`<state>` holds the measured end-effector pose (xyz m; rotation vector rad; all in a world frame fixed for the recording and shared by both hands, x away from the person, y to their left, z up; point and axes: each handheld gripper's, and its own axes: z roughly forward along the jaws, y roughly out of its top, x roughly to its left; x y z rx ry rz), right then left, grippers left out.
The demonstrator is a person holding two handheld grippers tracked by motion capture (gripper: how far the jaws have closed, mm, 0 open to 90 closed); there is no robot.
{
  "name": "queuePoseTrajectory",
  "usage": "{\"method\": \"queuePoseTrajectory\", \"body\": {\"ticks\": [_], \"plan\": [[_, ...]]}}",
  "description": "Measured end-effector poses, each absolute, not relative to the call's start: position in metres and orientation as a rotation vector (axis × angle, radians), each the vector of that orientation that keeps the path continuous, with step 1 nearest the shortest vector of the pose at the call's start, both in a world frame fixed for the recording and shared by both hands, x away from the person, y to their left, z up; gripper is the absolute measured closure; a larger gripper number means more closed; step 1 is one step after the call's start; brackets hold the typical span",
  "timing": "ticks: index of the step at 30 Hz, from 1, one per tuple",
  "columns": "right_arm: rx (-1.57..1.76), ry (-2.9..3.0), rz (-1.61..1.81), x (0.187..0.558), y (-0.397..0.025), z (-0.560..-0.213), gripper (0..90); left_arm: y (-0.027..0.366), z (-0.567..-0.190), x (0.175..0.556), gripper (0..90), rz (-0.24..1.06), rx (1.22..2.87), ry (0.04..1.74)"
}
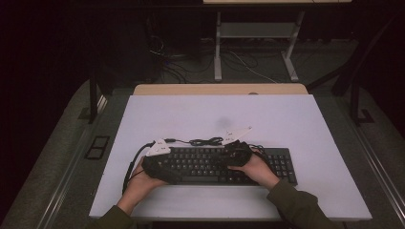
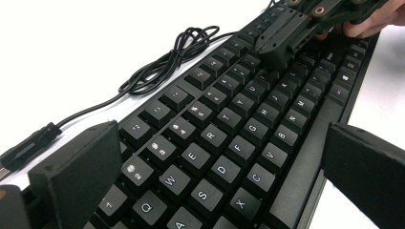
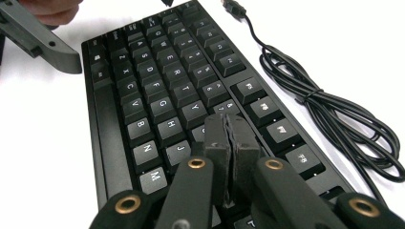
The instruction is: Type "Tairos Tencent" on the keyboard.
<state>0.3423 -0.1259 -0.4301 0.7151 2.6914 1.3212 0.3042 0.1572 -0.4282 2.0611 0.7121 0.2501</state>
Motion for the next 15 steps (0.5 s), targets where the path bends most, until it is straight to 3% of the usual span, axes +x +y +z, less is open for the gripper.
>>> {"method": "queuePoseTrajectory", "body": {"ticks": [9,15], "plan": [[0.728,2.674,1.364,0.3422,-0.13,-0.4281,68.0,0.1579,-0.4282,0.3045,0.0,0.252,2.064,0.714],[0.754,2.638,1.396,0.3423,-0.1345,-0.4266,48.0,0.158,-0.4282,0.3046,0.0,0.25,2.065,0.716]]}}
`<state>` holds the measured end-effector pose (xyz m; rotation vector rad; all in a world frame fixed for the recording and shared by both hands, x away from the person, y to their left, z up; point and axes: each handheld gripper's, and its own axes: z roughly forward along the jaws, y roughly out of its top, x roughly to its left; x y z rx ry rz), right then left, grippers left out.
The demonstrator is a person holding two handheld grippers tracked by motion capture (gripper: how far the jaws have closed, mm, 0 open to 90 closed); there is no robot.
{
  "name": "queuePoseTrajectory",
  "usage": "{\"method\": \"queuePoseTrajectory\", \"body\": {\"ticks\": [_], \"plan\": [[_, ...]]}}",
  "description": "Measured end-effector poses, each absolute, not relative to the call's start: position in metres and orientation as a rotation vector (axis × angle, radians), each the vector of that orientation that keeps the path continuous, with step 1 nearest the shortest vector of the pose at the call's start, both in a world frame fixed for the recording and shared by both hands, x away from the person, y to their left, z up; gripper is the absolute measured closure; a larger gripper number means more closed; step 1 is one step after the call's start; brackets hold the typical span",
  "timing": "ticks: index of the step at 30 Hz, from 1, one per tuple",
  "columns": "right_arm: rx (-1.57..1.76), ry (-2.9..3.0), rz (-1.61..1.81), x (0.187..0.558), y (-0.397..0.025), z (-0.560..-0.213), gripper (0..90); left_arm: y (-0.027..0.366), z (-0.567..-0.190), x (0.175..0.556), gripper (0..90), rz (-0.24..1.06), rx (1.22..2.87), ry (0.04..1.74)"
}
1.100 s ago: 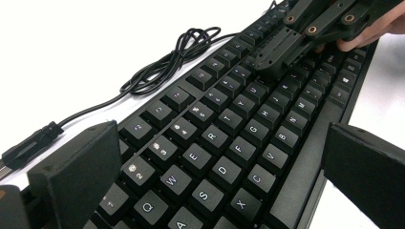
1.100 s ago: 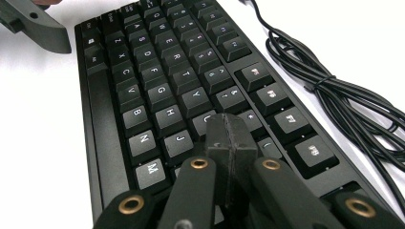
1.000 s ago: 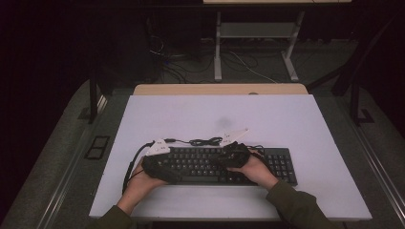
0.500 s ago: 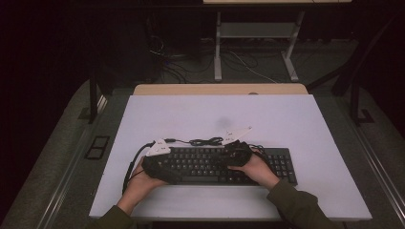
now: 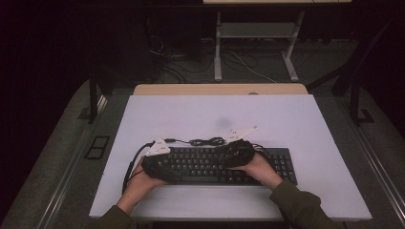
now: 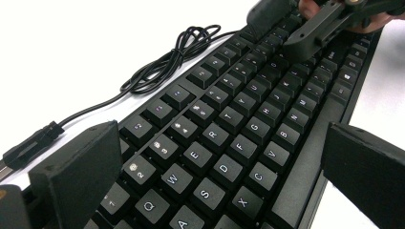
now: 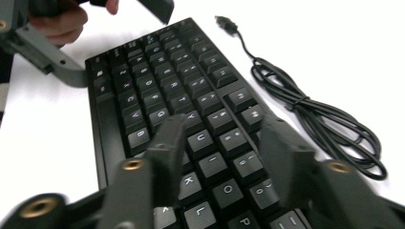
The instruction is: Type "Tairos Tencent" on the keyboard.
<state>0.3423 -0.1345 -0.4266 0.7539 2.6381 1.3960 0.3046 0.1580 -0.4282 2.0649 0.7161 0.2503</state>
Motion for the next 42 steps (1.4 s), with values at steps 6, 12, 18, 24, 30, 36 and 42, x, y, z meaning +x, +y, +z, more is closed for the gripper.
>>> {"method": "queuePoseTrajectory", "body": {"ticks": [6,12,18,24,30,36,42], "plan": [[0.777,2.613,1.422,0.344,-0.138,-0.426,38.5,0.158,-0.429,0.305,0.0,0.251,2.066,0.715],[0.789,2.602,1.427,0.344,-0.141,-0.426,36.6,0.158,-0.428,0.305,5.4,0.257,2.068,0.711],[0.786,2.601,1.431,0.344,-0.14,-0.426,36.2,0.159,-0.426,0.307,18.6,0.263,2.058,0.719],[0.783,2.602,1.43,0.344,-0.14,-0.427,35.9,0.157,-0.425,0.311,38.4,0.25,2.064,0.691],[0.782,2.601,1.431,0.344,-0.139,-0.426,35.9,0.152,-0.423,0.316,63.2,0.242,2.071,0.669],[0.783,2.601,1.43,0.344,-0.139,-0.427,35.8,0.144,-0.423,0.319,80.1,0.243,2.102,0.654],[0.779,2.601,1.429,0.344,-0.139,-0.427,35.8,0.14,-0.424,0.322,89.3,0.239,2.127,0.655]]}}
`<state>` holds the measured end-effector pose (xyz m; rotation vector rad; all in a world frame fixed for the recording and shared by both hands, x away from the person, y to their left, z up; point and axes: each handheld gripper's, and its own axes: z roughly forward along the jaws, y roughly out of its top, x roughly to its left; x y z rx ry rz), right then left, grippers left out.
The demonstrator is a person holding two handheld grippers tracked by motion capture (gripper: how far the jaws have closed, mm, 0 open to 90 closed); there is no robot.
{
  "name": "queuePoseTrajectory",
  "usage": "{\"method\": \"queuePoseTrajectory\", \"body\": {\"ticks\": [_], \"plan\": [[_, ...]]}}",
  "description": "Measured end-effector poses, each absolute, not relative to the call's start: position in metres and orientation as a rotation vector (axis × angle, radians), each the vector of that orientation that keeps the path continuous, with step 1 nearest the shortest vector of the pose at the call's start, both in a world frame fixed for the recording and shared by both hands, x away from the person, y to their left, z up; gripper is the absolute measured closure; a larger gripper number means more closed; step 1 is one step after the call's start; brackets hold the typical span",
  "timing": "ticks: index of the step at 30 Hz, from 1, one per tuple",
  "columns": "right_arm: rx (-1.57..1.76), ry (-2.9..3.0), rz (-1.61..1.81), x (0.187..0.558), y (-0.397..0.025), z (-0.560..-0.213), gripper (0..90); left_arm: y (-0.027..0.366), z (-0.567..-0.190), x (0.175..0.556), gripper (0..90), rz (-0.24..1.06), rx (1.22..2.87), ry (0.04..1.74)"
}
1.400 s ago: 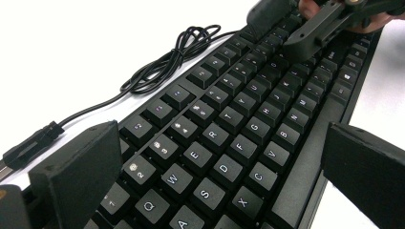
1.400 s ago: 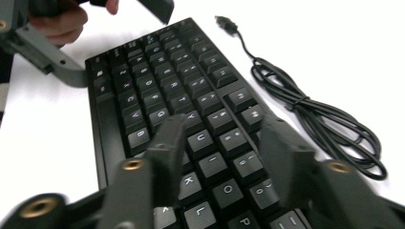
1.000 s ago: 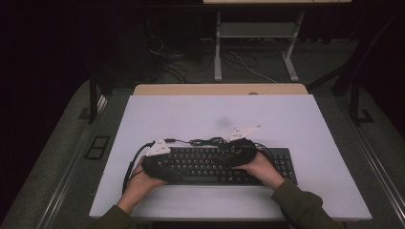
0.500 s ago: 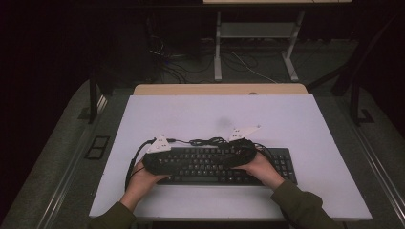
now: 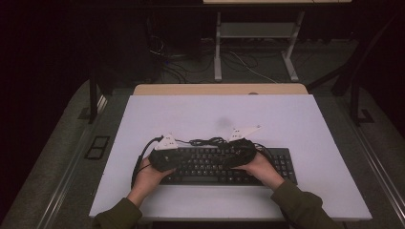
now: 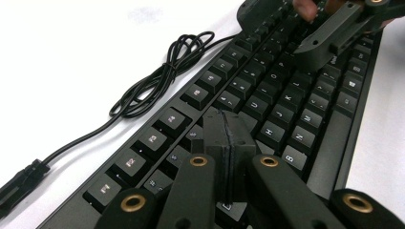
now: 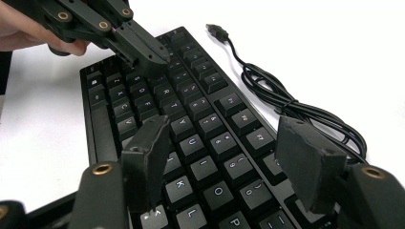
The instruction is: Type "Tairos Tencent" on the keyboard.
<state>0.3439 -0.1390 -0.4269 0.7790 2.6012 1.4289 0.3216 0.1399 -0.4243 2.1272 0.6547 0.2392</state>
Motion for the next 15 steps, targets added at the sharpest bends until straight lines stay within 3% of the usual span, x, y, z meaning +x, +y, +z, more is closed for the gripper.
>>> {"method": "queuePoseTrajectory", "body": {"ticks": [15], "plan": [[0.779,2.6,1.428,0.3438,-0.1391,-0.4267,35.7,0.1357,-0.4337,0.3256,89.3,0.213,2.153,0.69]]}}
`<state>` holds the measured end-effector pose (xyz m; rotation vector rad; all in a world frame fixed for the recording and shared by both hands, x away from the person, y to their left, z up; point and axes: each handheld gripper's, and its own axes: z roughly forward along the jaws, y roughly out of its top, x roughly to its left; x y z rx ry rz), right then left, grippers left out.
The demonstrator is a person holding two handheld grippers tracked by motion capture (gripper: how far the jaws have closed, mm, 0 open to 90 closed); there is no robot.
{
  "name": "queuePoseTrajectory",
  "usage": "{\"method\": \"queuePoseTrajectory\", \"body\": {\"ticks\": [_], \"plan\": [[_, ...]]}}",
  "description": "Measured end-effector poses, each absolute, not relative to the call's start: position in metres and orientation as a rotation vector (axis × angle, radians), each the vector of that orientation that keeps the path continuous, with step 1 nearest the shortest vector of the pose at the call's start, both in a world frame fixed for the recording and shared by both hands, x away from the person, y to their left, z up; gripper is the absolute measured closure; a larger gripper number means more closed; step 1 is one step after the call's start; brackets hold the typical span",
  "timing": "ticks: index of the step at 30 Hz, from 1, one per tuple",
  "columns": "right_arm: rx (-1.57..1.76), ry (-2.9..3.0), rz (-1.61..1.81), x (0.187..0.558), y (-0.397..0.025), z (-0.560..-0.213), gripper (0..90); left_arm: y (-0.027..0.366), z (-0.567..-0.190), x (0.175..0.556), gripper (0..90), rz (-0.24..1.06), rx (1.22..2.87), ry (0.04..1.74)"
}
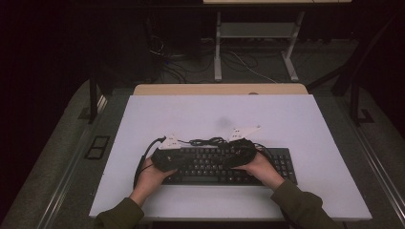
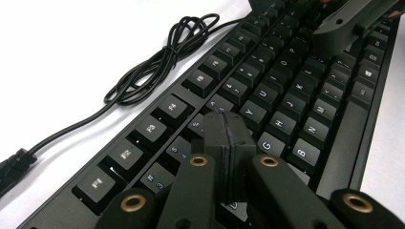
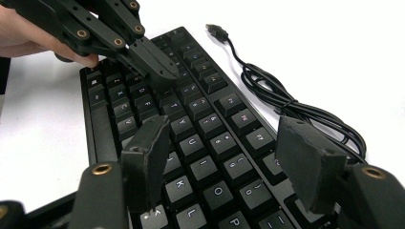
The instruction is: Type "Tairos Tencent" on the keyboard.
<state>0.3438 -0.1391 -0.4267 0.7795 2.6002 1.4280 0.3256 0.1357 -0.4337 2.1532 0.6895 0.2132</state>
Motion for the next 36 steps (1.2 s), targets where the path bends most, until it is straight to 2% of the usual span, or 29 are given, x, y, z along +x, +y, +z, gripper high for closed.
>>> {"method": "queuePoseTrajectory", "body": {"ticks": [18,36], "plan": [[0.782,2.595,1.429,0.3439,-0.1394,-0.426,35.7,0.1357,-0.4365,0.3263,89.3,0.204,2.184,0.682],[0.782,2.593,1.429,0.3441,-0.14,-0.4259,35.7,0.1377,-0.4314,0.3247,89.3,0.211,2.143,0.688]]}}
